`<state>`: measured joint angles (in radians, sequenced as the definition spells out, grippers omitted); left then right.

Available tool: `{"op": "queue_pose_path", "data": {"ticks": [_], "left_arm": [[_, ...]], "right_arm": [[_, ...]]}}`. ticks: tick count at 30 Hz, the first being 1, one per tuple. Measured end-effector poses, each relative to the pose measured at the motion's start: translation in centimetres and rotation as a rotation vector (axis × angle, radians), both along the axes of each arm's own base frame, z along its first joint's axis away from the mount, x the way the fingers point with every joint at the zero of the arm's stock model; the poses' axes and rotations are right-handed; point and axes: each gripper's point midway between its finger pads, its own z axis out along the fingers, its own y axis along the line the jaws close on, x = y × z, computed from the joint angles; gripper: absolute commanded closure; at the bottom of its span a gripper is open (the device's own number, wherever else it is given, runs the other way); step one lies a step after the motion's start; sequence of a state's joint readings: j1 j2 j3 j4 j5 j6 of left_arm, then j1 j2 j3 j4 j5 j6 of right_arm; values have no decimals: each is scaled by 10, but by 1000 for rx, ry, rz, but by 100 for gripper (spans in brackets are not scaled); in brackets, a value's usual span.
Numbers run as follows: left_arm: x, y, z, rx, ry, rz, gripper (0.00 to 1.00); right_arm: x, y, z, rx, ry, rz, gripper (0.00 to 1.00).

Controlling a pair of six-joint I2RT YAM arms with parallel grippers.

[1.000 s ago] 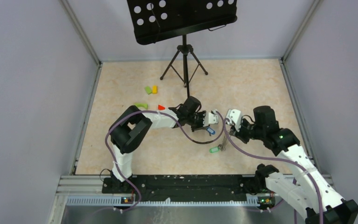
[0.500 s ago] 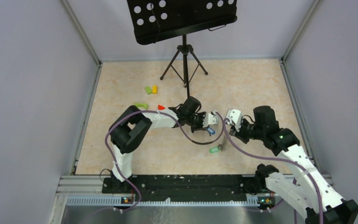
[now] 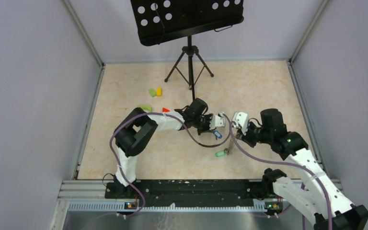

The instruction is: Put the keys on the keyring

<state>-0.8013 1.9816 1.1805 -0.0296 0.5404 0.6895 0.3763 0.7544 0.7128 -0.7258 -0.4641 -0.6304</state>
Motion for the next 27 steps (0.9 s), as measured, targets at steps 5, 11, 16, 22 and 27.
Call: {"op": "queue_pose_path", "data": {"ticks": [5,11,16,22,27], "left_arm": [[0,0,0,0,2,1,100],[0,0,0,-4,9,2,100],[2,4,2,-29,43,10,100],[0,29,15,-75,76,45,100],[-6,35,44,-148,49,26,100]], "right_arm": [[0,0,0,1,3,-2,100],[0,0,0,1,3,-2,100],[0,0,0,1,3,-2,100],[0,0,0,2,4,-2,100],[-1,4,-3,8,26,15,100]]}}
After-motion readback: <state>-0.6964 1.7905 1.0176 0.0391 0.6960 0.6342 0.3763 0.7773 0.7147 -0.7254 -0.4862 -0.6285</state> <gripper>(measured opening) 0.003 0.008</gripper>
